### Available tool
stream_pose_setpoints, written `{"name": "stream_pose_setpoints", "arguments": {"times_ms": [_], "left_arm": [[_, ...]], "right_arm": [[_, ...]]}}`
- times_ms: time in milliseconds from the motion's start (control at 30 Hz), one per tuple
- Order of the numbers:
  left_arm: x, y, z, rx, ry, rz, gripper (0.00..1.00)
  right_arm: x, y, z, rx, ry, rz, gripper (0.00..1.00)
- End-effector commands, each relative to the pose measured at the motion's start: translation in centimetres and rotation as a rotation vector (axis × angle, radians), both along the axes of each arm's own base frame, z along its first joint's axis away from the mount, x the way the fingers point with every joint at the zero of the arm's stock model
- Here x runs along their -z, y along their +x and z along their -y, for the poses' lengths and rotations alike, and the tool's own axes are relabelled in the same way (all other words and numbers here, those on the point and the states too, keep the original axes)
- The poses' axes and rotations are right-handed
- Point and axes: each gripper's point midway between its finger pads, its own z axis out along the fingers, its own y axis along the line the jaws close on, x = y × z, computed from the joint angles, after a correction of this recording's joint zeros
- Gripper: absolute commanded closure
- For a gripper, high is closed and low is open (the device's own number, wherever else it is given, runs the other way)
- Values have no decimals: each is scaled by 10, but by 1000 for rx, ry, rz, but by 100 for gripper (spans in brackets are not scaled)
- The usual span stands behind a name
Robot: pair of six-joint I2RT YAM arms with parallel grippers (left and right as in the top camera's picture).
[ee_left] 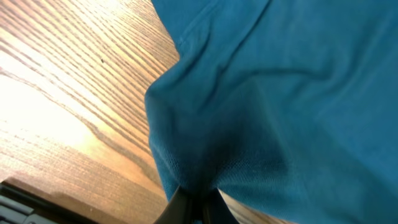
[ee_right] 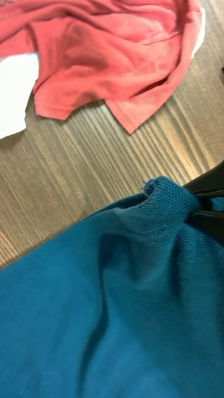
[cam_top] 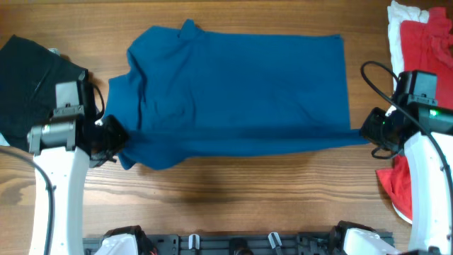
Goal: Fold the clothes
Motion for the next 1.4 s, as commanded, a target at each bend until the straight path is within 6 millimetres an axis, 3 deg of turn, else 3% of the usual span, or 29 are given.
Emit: {"name": "stream_pose_setpoints", "arguments": {"times_ms": [0,200,367,500,633,1067,1367], "left_arm": [[23,12,-10,-33,23,-68,96],[51,43,-15,-32,23,-73,96],[58,62,-18,-33,28,-30,96],[55,76,-20,-35,35,29,96],[54,86,-21,-78,28,67,96],[94,102,-23,-76,19,11,96],[93,109,-24,-77,22,37,96]], "right_arm": [[27,4,8,-18,-11,-95,96],[67,21,9,-48,22,-173,96],[80,42,10,-71,30,-134,96],[77,68,5,-116,59,-26,96],[75,78,7,-116,47,16,96],[71,90,9,-119,35,67,96],[68,101,9,-129,38,113,96]]}}
